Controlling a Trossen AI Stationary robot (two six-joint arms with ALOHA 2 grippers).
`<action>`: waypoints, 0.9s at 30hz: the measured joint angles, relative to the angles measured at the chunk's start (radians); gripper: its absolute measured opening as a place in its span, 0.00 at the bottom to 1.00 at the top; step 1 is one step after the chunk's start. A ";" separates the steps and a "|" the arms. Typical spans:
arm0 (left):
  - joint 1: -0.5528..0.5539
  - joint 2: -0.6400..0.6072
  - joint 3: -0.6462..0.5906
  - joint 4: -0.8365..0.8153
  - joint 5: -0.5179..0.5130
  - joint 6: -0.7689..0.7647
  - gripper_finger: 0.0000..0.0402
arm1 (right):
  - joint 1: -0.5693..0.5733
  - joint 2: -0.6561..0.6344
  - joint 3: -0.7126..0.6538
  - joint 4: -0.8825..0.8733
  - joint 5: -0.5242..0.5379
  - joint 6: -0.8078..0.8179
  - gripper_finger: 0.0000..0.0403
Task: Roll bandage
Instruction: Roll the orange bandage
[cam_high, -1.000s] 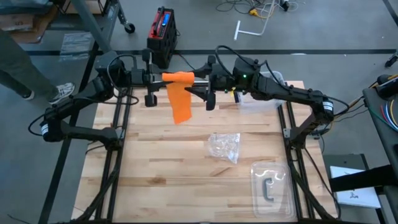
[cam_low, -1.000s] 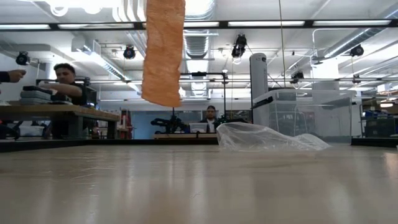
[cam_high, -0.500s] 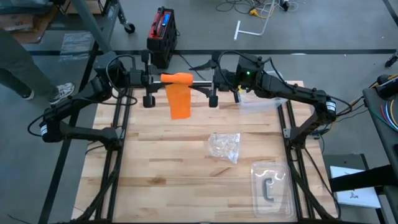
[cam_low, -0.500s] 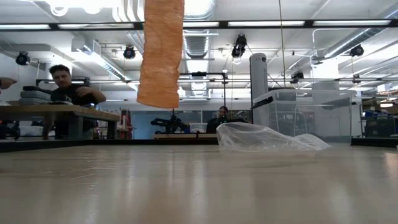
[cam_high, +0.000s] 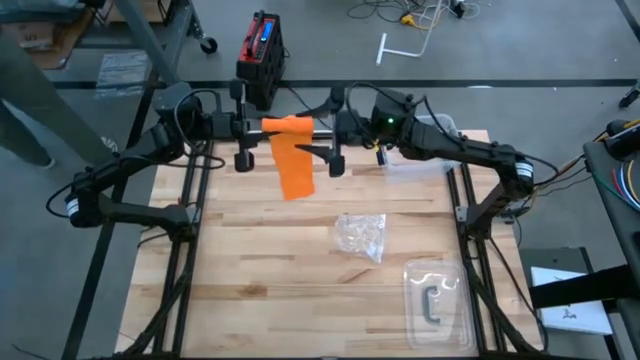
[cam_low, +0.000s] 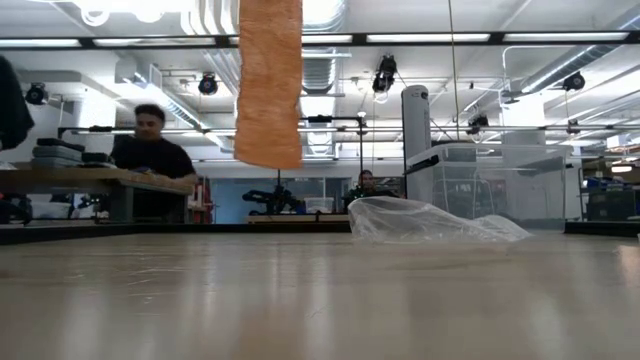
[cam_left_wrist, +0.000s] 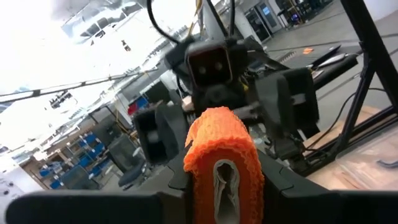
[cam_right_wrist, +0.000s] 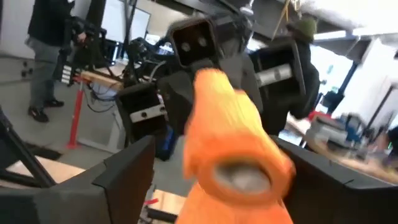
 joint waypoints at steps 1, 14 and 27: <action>0.000 0.000 0.000 0.000 0.002 0.005 0.21 | -0.003 0.000 0.000 0.002 0.000 0.012 0.70; 0.000 0.000 0.000 0.010 -0.014 0.007 0.21 | -0.011 -0.003 0.000 0.013 -0.009 0.159 0.45; -0.001 0.001 0.000 0.008 -0.083 0.064 0.21 | -0.025 -0.012 0.000 0.002 -0.033 0.407 0.28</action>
